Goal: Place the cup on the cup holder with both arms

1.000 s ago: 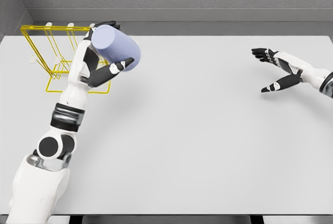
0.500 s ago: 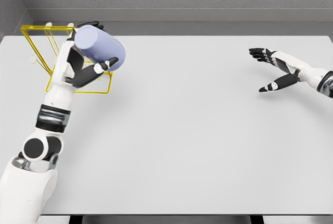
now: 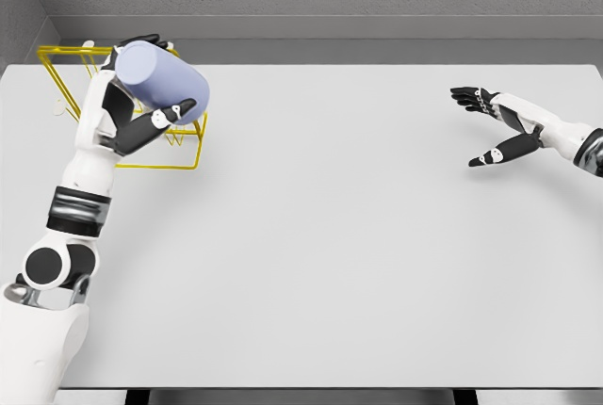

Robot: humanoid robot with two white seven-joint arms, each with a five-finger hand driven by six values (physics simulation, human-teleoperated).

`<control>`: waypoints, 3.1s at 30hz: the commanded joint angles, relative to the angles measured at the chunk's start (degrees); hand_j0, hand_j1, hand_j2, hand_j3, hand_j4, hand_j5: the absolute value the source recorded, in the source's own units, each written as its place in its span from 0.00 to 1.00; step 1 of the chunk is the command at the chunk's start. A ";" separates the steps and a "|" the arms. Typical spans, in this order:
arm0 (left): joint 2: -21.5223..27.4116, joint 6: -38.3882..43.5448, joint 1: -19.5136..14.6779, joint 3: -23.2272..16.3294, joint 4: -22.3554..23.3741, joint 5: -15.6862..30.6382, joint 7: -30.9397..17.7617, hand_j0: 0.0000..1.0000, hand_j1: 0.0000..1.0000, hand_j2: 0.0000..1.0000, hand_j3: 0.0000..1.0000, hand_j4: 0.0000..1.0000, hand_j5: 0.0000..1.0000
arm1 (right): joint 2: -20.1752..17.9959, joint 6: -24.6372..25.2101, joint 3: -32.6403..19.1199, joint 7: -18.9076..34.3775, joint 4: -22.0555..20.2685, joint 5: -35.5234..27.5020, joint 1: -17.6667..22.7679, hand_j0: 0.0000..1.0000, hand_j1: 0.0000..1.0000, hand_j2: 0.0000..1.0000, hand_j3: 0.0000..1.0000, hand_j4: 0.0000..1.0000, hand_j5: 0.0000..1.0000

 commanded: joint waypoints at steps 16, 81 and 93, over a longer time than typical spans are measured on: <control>1.12 -0.16 -0.53 0.07 0.76 -5.32 0.27 0.58 0.58 0.58 0.58 0.58 0.58 | -0.03 0.10 -0.21 -0.01 -0.05 -0.39 0.00 1.00 1.00 1.00 1.00 1.00 1.00; 3.58 -0.51 0.26 3.58 1.47 -4.80 0.44 1.00 1.00 1.00 1.00 1.00 1.00 | 1.47 0.10 0.84 -0.01 -0.05 -0.39 -1.23 1.00 1.00 1.00 1.00 1.00 1.00; 3.58 -5.26 6.42 10.70 -1.17 -4.44 0.53 1.00 1.00 1.00 1.00 1.00 1.00 | 1.38 0.10 0.84 -0.01 -0.05 -0.39 -1.23 1.00 1.00 1.00 1.00 1.00 1.00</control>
